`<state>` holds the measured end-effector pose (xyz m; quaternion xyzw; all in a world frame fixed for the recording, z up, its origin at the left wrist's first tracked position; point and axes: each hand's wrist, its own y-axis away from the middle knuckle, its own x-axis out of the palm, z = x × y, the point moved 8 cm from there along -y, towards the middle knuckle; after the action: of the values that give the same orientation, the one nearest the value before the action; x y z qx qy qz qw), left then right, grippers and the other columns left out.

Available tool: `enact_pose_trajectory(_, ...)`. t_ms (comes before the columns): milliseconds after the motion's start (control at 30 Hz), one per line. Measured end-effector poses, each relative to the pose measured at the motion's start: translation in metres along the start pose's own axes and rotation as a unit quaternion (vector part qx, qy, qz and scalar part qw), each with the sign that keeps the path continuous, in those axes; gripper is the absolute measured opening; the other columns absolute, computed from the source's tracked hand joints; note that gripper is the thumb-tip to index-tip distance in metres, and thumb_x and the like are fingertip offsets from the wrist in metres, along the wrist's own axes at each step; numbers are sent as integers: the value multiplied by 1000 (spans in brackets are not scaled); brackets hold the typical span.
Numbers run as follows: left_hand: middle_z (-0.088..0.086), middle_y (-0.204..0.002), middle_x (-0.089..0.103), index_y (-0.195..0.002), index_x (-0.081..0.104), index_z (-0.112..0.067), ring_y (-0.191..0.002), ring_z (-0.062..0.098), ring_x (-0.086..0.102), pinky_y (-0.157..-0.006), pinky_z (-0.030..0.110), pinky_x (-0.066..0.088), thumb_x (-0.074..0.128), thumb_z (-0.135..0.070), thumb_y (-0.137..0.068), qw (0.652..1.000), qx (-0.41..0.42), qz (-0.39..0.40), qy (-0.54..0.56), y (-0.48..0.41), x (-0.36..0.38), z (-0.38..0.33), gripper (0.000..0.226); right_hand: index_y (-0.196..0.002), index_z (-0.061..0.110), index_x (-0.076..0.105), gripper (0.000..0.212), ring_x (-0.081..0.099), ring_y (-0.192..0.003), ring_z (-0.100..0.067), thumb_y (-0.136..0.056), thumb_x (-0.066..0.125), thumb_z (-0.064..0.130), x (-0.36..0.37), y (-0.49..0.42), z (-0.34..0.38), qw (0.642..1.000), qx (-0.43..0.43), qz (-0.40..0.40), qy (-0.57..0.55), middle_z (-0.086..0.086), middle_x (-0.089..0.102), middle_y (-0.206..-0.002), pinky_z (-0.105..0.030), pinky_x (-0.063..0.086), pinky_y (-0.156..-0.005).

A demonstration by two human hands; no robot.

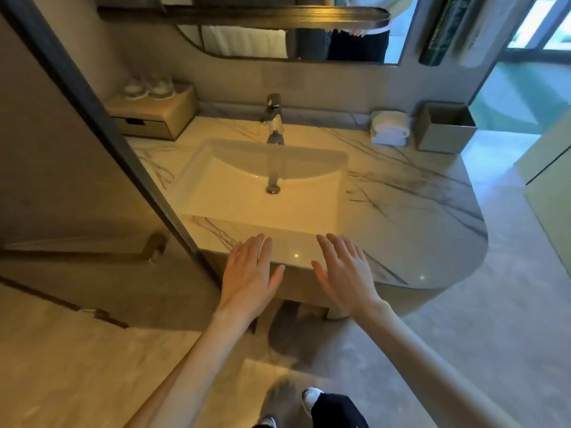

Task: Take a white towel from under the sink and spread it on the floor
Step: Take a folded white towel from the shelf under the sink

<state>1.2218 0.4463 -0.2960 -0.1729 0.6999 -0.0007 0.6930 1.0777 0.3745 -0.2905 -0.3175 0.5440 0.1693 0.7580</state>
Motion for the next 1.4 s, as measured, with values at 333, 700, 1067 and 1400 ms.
enact_pose_trajectory(333, 13, -134, 53, -132, 48, -6, -125, 27, 47, -106, 42, 34, 38, -47, -89, 992, 110, 63, 26, 37, 51, 5, 60, -126, 5, 53, 50, 59, -109, -32, -83, 67, 27, 44, 70, 19, 995, 101, 7, 22, -16, 61, -122, -44, 48, -93)
enact_pose_trajectory(700, 14, -131, 53, -129, 48, -6, -122, 28, 47, -105, 42, 34, 43, -44, -90, 989, 112, 82, 59, 86, 169, -8, 55, -116, 3, 59, 40, 62, -99, -33, -86, 45, 25, 148, 124, -12, 992, 124, 24, -9, -17, 65, -111, -41, 50, -85)
enact_pose_trajectory(1067, 16, -132, 52, -130, 46, -3, -123, 31, 46, -107, 44, 31, 43, -43, -91, 992, 102, 62, 29, 134, 411, 12, 56, -118, 2, 58, 45, 61, -99, -34, -83, 52, 29, 384, 176, -60, 997, 74, 15, 8, -17, 63, -111, -41, 49, -82)
enact_pose_trajectory(1400, 18, -127, 56, -126, 52, -3, -116, 34, 52, -103, 43, 31, 48, -42, -85, 995, 100, -13, 0, 128, 568, 39, 57, -123, 2, 56, 50, 58, -108, -38, -89, 44, 37, 544, 174, -99, 998, 45, -16, 38, -21, 61, -120, -45, 46, -93)
